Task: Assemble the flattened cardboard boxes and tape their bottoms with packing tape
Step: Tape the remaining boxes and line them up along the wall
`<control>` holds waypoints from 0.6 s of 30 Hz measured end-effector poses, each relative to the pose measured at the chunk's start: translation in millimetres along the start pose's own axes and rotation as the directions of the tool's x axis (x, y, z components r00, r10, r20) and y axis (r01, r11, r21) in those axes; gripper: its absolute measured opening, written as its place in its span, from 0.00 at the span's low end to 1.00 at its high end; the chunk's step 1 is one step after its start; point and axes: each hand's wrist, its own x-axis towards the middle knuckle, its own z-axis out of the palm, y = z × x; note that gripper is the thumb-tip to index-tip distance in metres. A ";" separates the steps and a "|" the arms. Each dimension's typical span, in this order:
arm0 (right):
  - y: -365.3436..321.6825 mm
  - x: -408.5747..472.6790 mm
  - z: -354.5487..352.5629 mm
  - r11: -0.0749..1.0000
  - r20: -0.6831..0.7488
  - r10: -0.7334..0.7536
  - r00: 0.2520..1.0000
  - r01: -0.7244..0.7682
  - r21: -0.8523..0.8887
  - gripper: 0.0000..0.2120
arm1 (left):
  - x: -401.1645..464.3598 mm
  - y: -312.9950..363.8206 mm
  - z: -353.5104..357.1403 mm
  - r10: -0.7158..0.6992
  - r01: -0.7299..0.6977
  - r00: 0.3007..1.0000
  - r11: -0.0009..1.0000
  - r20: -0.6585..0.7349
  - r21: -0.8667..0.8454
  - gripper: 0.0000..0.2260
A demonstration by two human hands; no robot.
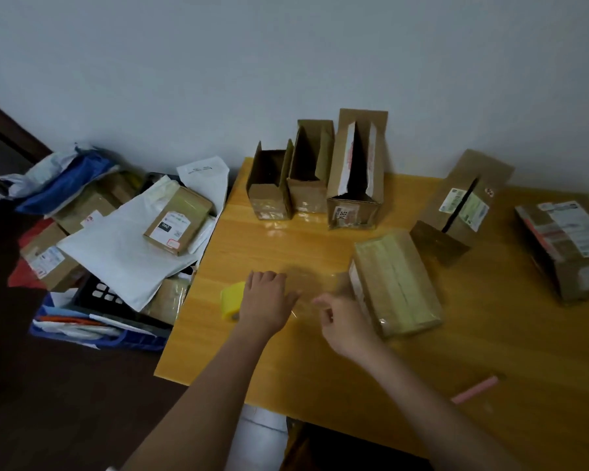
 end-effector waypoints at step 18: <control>4.3 77.5 85.2 0.989 0.131 0.117 0.984 -0.103 -0.104 0.25 | -6.4 -100.0 -3.8 0.060 -0.048 0.998 0.938 0.024 -0.344 0.17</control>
